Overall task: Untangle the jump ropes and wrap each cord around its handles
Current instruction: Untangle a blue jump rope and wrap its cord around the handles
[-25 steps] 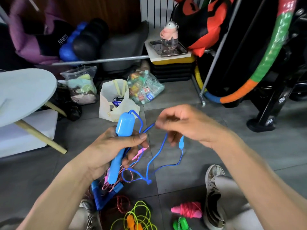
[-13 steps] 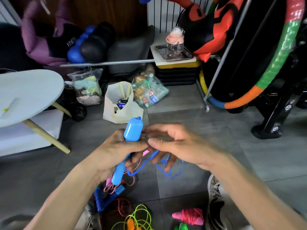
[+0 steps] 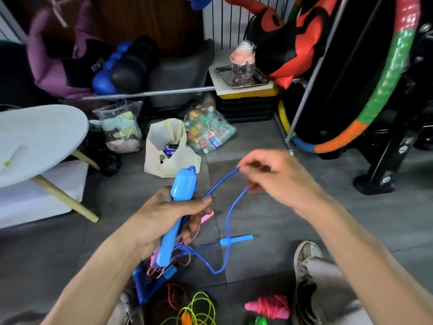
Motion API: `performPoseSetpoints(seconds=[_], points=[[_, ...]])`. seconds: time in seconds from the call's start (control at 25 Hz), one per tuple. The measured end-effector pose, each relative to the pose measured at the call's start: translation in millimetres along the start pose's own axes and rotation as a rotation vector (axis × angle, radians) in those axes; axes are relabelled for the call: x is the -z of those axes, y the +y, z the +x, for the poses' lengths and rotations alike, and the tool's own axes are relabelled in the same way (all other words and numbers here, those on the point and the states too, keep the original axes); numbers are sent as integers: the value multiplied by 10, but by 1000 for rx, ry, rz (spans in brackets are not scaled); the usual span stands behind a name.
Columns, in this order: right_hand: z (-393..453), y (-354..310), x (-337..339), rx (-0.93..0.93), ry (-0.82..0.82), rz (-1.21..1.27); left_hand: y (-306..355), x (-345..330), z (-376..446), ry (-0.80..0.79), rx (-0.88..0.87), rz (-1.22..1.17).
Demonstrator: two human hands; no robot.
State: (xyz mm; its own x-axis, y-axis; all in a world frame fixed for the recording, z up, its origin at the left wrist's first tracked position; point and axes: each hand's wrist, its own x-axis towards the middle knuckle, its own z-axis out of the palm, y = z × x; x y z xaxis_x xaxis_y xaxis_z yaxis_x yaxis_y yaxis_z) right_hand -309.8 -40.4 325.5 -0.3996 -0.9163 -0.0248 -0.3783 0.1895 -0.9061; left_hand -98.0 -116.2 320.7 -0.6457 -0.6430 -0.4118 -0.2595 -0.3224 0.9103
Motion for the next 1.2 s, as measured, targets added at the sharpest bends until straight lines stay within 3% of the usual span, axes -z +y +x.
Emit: performPoseSetpoints(seconds=[0.12, 0.24, 0.32, 0.4, 0.48, 0.68, 0.8, 0.88, 1.0, 1.2], points=[[198, 228, 400, -27, 440, -263, -6, 42, 4, 68, 0, 113], [206, 259, 537, -72, 536, -477, 6, 44, -26, 51, -26, 108], [115, 101, 375, -43, 322, -252, 22, 30, -41, 29, -53, 78], [-69, -54, 36, -88, -148, 167, 28, 12, -37, 12, -66, 56], [-210, -137, -224, -100, -458, 248, 30, -19, -32, -2, -57, 49], [-41, -73, -92, -34, -372, 167, 5, -37, -22, 14, -72, 41], [-79, -56, -275, -55, -557, 158, -7, -38, -3, 38, -76, 23], [-84, -58, -387, -41, -567, 137, -18, -25, 25, 59, -88, 32], [32, -62, -237, -16, -293, 182, -23, 10, 42, 53, -81, 36], [225, 116, 355, -98, 590, 217, -53, 67, 64, 102, -68, 65]])
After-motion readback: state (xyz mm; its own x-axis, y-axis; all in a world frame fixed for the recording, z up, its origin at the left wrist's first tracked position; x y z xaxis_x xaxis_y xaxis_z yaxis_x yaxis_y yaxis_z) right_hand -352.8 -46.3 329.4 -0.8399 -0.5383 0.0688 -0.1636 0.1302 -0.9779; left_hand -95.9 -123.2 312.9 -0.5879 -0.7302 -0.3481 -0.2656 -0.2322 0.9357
